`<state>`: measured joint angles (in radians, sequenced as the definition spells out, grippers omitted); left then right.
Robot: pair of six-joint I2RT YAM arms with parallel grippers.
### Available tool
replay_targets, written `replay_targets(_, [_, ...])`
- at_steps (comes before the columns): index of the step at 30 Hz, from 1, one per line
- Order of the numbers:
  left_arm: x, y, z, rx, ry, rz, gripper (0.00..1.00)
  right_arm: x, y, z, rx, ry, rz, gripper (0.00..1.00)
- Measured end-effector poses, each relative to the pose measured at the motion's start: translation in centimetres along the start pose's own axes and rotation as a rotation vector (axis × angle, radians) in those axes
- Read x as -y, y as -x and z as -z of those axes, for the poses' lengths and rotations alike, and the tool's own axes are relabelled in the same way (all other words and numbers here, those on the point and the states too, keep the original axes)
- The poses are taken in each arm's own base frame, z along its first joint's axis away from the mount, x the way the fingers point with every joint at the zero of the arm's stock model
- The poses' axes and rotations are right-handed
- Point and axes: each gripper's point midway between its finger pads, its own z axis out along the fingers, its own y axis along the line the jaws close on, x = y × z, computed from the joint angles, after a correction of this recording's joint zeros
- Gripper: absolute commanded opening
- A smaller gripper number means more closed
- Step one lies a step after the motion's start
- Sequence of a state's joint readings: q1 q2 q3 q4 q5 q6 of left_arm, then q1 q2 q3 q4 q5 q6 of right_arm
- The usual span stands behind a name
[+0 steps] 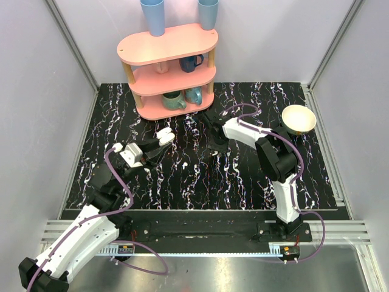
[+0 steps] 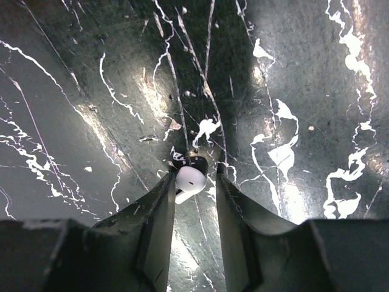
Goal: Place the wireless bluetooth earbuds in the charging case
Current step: Pick up the right earbud from the center of the board, then insert the right earbud into the right side groove of the charging case.
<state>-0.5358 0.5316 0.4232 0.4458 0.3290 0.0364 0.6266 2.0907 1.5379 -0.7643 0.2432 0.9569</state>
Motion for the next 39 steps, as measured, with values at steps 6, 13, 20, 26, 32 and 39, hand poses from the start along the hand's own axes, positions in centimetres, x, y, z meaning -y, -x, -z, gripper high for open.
replay_targets(6, [0.0, 0.0, 0.0, 0.0, 0.0, -0.001, 0.0, 0.0, 0.3, -0.1, 0.011, 0.001, 0.042, 0.34])
replay_targets(13, [0.0, 0.0, 0.0, 0.0, 0.0, -0.001, 0.0, 0.0, 0.3, -0.2, 0.013, 0.003, 0.066, 0.31])
replay_targets(20, [0.0, 0.0, 0.0, 0.0, 0.0, -0.001, 0.0, -0.2, 0.4, -0.2, 0.017, 0.014, 0.073, 0.18])
replay_targets(26, [0.0, 0.0, 0.0, -0.001, 0.0, -0.001, 0.0, -0.6, 0.9, -0.2, 0.05, 0.055, 0.142, 0.11])
replay_targets(32, [0.1, -0.6, 0.1, -0.025, -0.009, 0.0, 0.0, -1.0, 2.8, 3.5, 0.183, 0.117, 0.321, 0.08])
replay_targets(39, [0.1, -1.8, -0.3, -0.087, -0.015, 0.011, 0.0, -3.9, 7.4, 17.0, 0.58, 0.258, 0.528, 0.07])
